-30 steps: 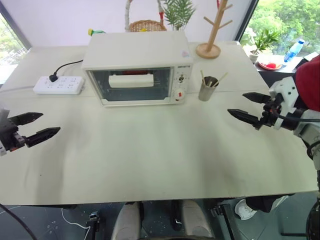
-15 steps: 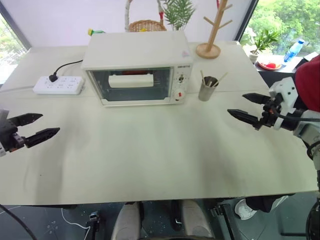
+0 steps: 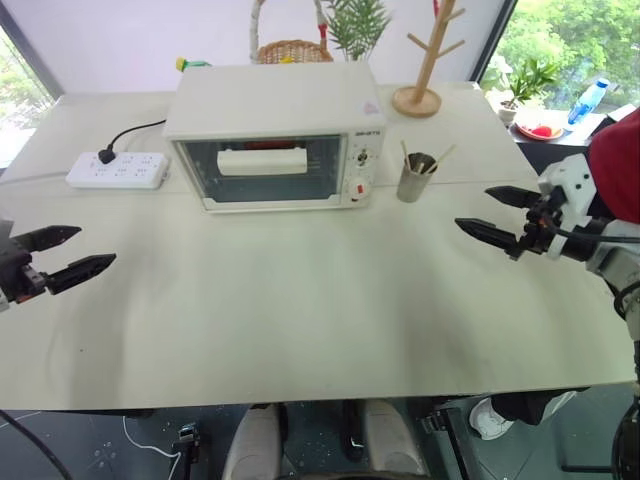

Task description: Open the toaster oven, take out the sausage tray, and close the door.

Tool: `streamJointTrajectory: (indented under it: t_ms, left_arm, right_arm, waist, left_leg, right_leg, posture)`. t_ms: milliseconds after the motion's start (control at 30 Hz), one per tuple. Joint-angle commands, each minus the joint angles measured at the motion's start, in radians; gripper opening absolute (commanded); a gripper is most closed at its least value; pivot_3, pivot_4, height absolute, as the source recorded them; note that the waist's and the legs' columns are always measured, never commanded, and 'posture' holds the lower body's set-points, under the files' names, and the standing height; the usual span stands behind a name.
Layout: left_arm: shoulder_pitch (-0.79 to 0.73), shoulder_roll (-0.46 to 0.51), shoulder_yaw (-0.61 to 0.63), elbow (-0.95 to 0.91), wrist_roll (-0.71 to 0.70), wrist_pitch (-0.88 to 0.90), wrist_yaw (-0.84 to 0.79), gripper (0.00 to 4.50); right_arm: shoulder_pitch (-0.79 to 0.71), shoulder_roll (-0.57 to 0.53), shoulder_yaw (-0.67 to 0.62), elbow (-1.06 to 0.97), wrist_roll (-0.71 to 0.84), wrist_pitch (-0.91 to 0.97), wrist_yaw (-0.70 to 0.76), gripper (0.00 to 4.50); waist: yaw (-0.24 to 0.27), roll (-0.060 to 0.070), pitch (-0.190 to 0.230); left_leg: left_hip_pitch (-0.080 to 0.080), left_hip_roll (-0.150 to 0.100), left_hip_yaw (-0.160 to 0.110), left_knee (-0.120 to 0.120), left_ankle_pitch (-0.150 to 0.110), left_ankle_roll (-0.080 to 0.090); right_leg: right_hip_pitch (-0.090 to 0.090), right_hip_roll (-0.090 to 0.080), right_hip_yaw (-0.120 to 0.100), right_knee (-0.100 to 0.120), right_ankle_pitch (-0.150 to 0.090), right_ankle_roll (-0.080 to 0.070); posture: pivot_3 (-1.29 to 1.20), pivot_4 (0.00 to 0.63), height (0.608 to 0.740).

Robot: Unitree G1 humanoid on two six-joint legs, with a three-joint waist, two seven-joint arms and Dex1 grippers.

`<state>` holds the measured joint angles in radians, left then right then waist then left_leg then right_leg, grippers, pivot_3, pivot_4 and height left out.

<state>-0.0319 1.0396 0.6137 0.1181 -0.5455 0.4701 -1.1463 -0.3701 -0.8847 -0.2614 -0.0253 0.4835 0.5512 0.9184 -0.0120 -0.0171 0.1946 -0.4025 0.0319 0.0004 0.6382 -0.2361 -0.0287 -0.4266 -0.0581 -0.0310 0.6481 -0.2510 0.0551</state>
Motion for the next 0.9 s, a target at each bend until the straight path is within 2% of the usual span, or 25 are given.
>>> streamJointTrajectory:
  t_ms: [33, 233, 400, 633, 900]
  left_arm:
    - [-0.025, 0.03, 0.018, -0.036, -0.025, 0.003, -0.021, 4.5]
    - [-0.118, 0.07, -0.061, -0.157, -0.112, 0.084, -0.097, 4.5]
    - [-0.342, 0.094, -0.232, -0.121, -0.112, 0.084, -0.17, 4.5]
    - [-0.635, 0.044, -0.433, 0.063, -0.026, 0.036, -0.245, 4.5]
    - [-0.822, 0.004, -0.531, 0.312, 0.061, -0.009, -0.35, 4.5]
  right_arm:
    - [-0.023, -0.009, -0.007, -0.031, 0.006, -0.015, 0.012, 4.46]
    - [-0.109, -0.002, 0.023, -0.17, 0.157, 0.143, 0.054, 4.46]
    - [-0.234, 0.098, 0.151, -0.274, 0.21, 0.236, 0.007, 4.46]
    - [-0.361, 0.274, 0.311, -0.253, 0.144, 0.246, -0.087, 4.46]
    - [-0.459, 0.418, 0.418, -0.066, 0.014, 0.176, -0.136, 4.46]
  waist:
    - [0.0, 0.0, 0.0]
    - [0.0, 0.0, 0.0]
    - [-0.002, -0.001, -0.001]
    - [-0.001, -0.001, -0.001]
    - [-0.002, -0.002, -0.001]
  left_leg:
    - [0.0, 0.0, 0.0, 0.0, 0.0, 0.0]
    - [0.0, 0.0, 0.0, 0.002, 0.0, 0.0]
    - [0.0, 0.001, -0.001, 0.003, 0.0, 0.0]
    - [-0.005, 0.001, -0.002, 0.009, -0.001, 0.002]
    - [-0.005, 0.001, -0.002, 0.009, -0.001, 0.002]
  right_leg:
    - [0.0, 0.0, 0.0, 0.0, 0.0, 0.0]
    - [0.0, 0.001, 0.0, 0.001, 0.0, 0.0]
    - [0.0, 0.003, 0.0, 0.002, 0.0, 0.0]
    - [-0.002, 0.004, 0.0, 0.004, 0.0, 0.0]
    - [-0.003, 0.004, 0.0, 0.005, 0.0, 0.0]
  posture:
    - [0.0, 0.15, 0.74]
    - [0.0, 0.15, 0.74]
    - [0.0, 0.15, 0.74]
    - [0.0, 0.15, 0.74]
    - [0.0, 0.15, 0.74]
